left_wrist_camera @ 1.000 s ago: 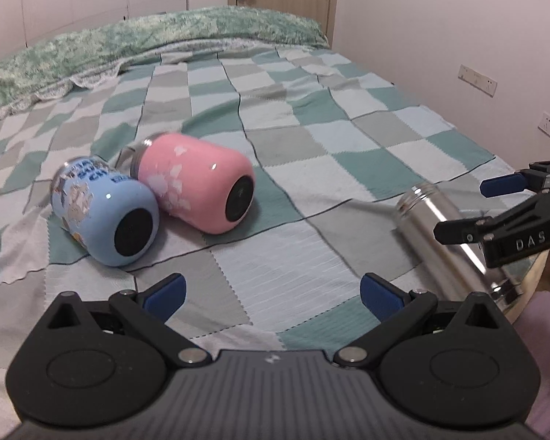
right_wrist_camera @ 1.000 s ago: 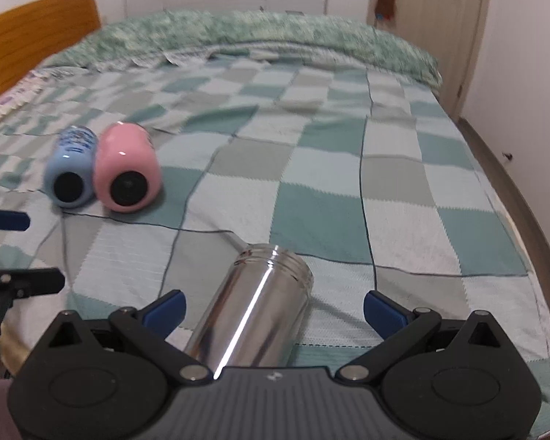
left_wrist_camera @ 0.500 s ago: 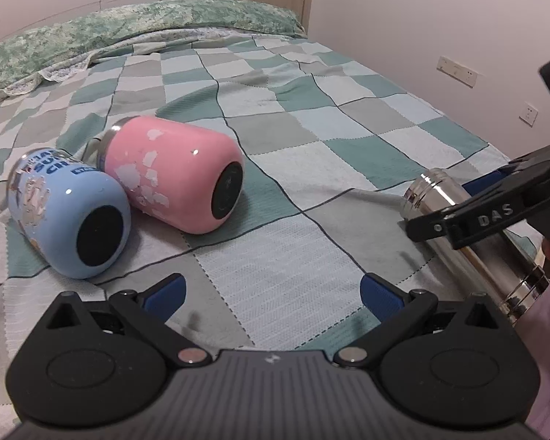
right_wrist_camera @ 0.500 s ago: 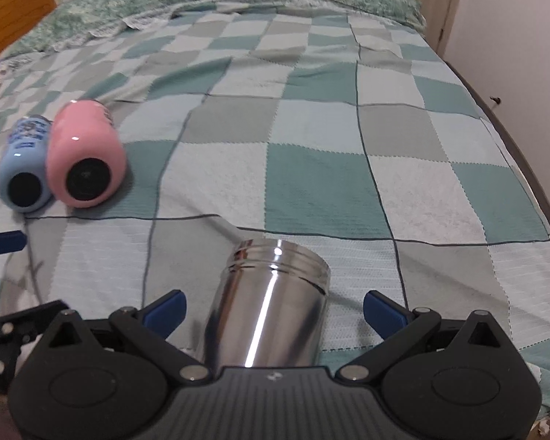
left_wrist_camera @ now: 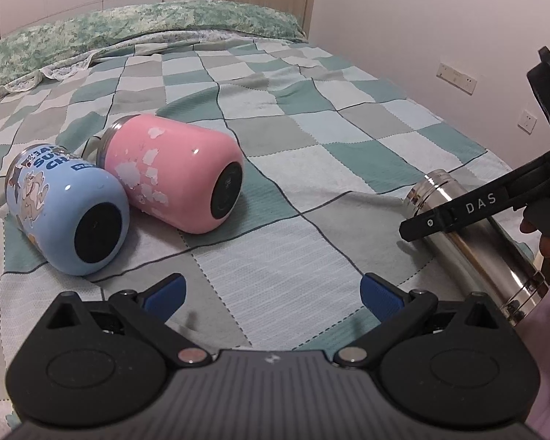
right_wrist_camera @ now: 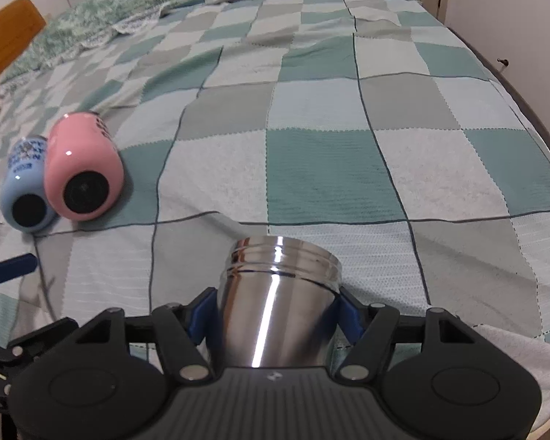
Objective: Flip cup upright
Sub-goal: 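Lift the silver cup with the right gripper and rotate it open end up, then lower the upright silver cup onto the blanket and open the right gripper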
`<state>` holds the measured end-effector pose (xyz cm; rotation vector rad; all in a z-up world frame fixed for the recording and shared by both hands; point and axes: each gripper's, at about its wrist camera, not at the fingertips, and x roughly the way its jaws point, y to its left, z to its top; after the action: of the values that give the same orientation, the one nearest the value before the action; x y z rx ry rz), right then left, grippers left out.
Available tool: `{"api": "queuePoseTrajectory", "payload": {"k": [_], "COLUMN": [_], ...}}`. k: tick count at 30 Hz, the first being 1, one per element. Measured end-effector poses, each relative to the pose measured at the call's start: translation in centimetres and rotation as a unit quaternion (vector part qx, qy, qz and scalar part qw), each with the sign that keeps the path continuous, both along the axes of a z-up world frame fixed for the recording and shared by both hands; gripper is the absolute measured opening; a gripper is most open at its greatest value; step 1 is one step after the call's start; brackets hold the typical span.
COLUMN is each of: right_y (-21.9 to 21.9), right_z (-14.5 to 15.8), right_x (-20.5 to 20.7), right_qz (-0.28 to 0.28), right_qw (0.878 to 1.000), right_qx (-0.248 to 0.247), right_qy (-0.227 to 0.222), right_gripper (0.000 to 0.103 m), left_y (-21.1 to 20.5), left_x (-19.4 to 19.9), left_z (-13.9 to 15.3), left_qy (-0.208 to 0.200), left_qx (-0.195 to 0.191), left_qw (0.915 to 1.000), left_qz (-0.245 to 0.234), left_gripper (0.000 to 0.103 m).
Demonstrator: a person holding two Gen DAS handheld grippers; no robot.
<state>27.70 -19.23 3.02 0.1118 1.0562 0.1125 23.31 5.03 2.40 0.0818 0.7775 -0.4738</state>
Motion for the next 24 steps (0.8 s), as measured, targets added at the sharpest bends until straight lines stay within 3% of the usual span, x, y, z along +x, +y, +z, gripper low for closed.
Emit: {"api": "queuePoseTrajectory", "payload": {"k": [5,10,15,20,24], "right_y": [-1.2,-2.9,-3.7,-4.1,-4.9], "right_z": [1.4,4.2,6.6,7.2,6.7], "right_x": [-1.5,-4.2,-6.1,-6.0,-4.6], "right_qz": [0.008,0.028,0.054,0.072,0.078], "right_qw": [0.998,0.988,0.970,0.941,0.929], "right_qx": [0.043,0.070,0.036,-0.023,-0.043], "right_qy": [-0.042,-0.131,-0.236,-0.329,-0.360], "right_gripper": [0.066,0.065,0.063,0.062,0.062], "left_y": [-0.5,-1.7,-3.5,-5.2,-6.6], "left_x": [-0.5,-1.4,-1.6,-0.8,0.2], "left_z": [0.8,2.2,3.6,4.1,4.0], "left_qy": [-0.006,-0.019,-0.036,-0.044,-0.052], "left_qx": [-0.004,-0.013,-0.020,-0.032,-0.027], "left_qw": [1.0000,0.9997,0.9991,0.9984,0.9980], "left_qz": [0.001,-0.004,-0.001,0.016,0.026], "left_gripper": [0.103,0.103,0.103,0.103,0.103]}}
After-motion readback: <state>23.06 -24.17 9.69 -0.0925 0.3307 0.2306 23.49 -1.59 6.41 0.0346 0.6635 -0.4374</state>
